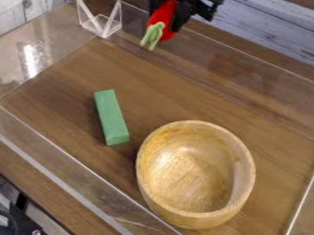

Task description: Move the red object to the left side of the table

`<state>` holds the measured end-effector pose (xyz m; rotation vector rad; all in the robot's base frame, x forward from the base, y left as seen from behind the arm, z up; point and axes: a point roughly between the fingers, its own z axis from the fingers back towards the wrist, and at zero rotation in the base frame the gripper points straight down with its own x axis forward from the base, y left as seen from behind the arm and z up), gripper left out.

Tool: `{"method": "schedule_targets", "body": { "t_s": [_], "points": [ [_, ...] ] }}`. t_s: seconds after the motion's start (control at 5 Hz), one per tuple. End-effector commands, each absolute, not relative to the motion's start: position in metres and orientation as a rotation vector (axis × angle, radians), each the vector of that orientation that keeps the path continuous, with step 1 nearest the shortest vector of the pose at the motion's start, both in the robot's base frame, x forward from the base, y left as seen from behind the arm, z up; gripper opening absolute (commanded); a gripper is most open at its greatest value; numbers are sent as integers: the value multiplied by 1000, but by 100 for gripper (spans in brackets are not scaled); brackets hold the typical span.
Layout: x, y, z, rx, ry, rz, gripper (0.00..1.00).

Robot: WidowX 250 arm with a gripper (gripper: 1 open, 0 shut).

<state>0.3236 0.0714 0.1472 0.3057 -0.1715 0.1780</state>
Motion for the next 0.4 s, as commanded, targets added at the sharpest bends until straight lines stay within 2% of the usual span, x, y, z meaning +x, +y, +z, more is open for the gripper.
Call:
{"method": "schedule_targets", "body": {
  "t_s": [0.0,0.2],
  "points": [
    [325,94,159,323,-210,305,0],
    [327,109,153,327,-199,304,0]
  ]
}}
